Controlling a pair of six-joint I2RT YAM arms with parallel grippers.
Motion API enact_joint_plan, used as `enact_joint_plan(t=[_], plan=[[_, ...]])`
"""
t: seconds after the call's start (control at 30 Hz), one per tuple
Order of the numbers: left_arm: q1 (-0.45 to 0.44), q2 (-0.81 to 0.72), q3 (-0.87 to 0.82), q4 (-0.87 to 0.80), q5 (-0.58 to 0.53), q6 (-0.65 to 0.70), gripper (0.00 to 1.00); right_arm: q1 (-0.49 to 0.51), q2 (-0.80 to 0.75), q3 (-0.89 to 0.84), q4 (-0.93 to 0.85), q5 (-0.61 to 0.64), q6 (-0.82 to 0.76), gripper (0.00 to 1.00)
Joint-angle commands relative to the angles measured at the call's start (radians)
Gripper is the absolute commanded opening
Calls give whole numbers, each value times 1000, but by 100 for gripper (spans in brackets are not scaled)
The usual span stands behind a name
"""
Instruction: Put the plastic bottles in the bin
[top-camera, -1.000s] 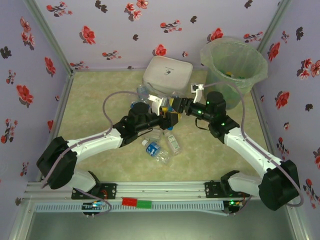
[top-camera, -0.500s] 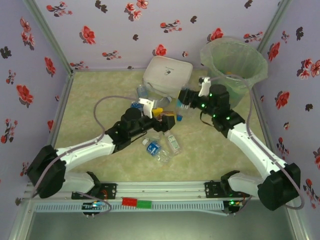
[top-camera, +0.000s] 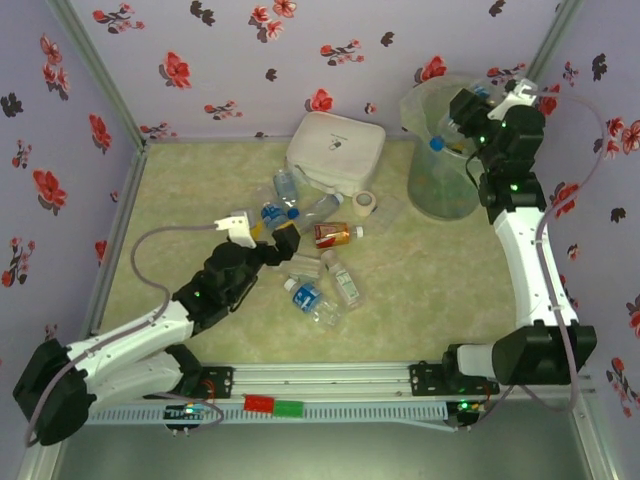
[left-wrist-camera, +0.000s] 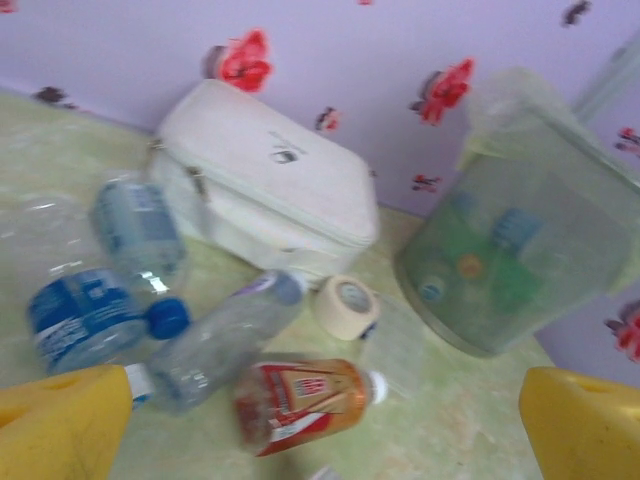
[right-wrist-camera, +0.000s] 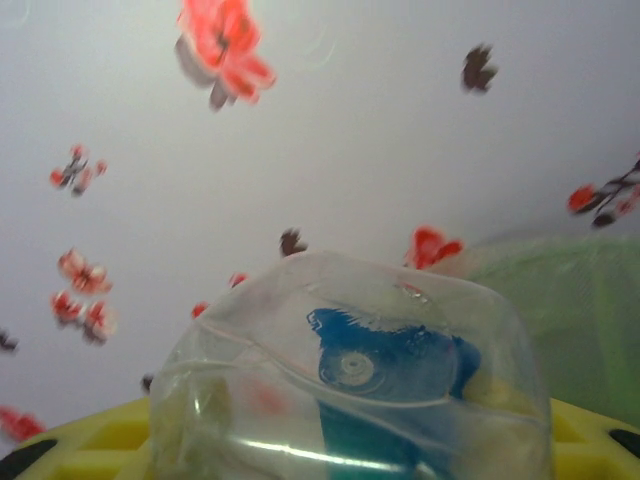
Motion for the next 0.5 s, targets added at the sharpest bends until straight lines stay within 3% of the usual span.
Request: enact_joint_plan(t=[0.0,0.33,0.47], plan=[[21,-45,-49,-33,-86,-79,100,-27,54,47,124,113,-4,50],[43,-98,-73,-88,-82,-78,100,-78,232,65,148,125,-32,51],[43,-99,-67,-99,-82,-66,100,-85,268,59,136,130,-11,59]])
